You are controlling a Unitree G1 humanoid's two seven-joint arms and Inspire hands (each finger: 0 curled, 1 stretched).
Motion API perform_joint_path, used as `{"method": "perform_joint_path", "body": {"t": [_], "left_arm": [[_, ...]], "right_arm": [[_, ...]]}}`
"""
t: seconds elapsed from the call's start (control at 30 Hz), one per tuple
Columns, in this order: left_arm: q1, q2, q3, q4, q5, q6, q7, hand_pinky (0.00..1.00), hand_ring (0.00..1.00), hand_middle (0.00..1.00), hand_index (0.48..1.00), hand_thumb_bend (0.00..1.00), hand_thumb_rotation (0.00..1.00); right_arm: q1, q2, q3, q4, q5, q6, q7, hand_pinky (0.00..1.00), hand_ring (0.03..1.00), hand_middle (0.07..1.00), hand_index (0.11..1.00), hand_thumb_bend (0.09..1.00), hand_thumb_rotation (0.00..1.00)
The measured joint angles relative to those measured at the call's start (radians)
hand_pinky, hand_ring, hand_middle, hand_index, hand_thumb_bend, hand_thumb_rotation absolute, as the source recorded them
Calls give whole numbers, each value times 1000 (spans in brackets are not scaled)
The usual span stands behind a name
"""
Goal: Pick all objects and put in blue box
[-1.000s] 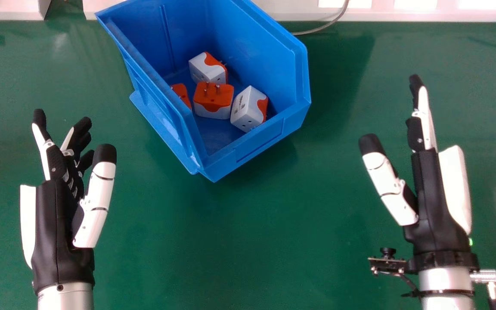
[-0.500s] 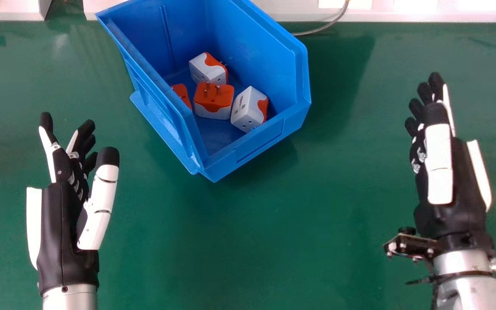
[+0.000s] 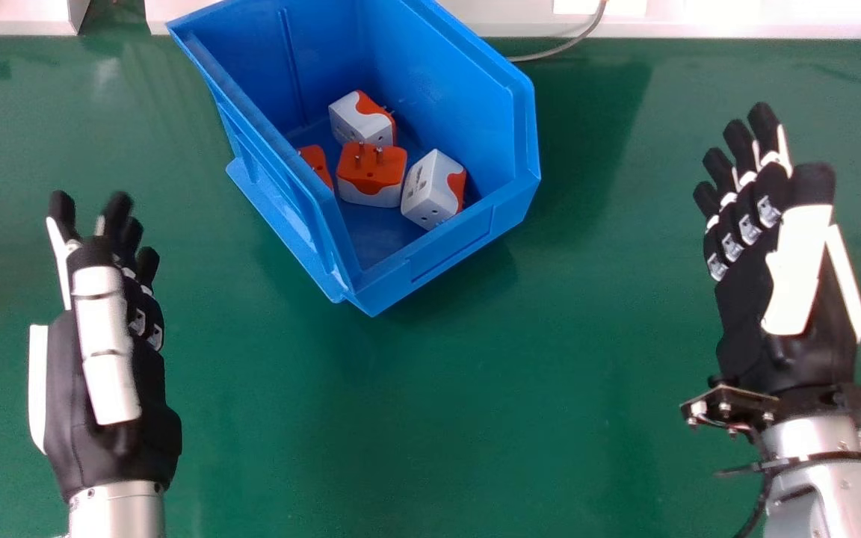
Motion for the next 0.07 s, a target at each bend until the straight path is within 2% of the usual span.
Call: {"method": "perform_joint_path", "body": {"t": [0.03,0.07], "left_arm": [[0,-1,3,0,-21,5,-15,1000,1000,1000,1000,475,1000],[-1,-1,8,0,-37,12,-28,1000,1000,1000,1000,475,1000]], "right_arm": [[0,5,-2,9,-1,0,0,1000,1000,1000,1000,632,1000],[0,8,-3,15,-7,0,0,1000,1000,1000,1000,635,1000]]}}
